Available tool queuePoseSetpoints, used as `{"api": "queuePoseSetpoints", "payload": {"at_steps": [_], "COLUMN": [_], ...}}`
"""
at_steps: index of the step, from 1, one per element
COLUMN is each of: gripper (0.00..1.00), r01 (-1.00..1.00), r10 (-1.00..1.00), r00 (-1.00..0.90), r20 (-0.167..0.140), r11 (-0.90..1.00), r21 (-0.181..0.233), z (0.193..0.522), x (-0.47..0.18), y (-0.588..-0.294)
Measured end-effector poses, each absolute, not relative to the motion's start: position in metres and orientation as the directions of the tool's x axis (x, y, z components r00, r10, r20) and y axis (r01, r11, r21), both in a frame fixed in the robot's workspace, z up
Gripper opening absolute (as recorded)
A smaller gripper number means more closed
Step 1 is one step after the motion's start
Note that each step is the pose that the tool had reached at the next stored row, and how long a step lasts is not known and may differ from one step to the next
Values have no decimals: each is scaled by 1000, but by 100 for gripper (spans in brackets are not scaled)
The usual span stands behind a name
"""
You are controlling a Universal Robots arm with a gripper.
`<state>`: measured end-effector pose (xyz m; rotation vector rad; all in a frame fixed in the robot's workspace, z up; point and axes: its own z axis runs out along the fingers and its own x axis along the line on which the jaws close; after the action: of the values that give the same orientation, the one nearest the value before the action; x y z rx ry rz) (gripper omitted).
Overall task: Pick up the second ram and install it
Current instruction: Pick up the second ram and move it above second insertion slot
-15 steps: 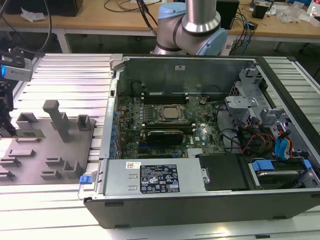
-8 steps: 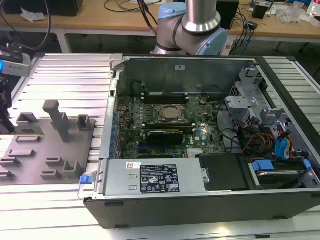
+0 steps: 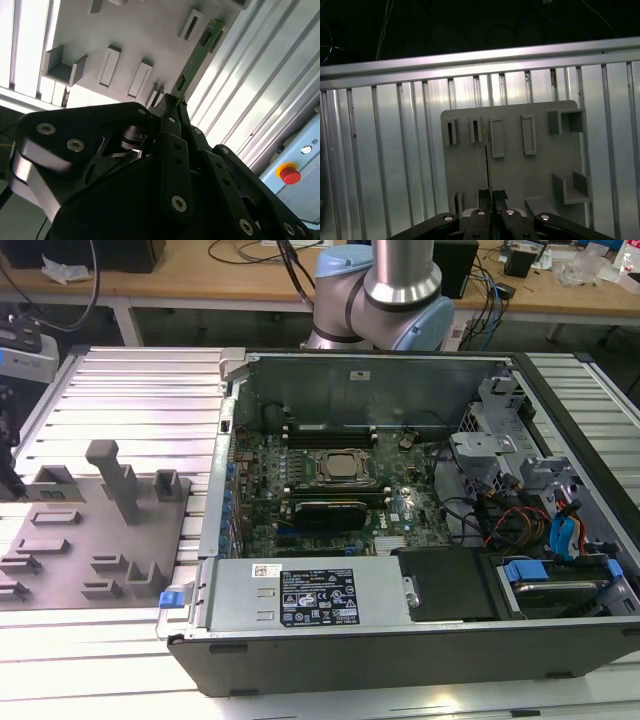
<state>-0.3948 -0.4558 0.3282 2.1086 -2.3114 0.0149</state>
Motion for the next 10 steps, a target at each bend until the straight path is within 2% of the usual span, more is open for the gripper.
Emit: {"api": "queuePoseSetpoints", "payload": {"at_steps": [10], "gripper": [14], "r01": [-996], "r10": [-996], "r00": [-92], "r20": [16], "r11": [92], "r21": [2], "z": [341], "x": [-395], "y": [-453]}}
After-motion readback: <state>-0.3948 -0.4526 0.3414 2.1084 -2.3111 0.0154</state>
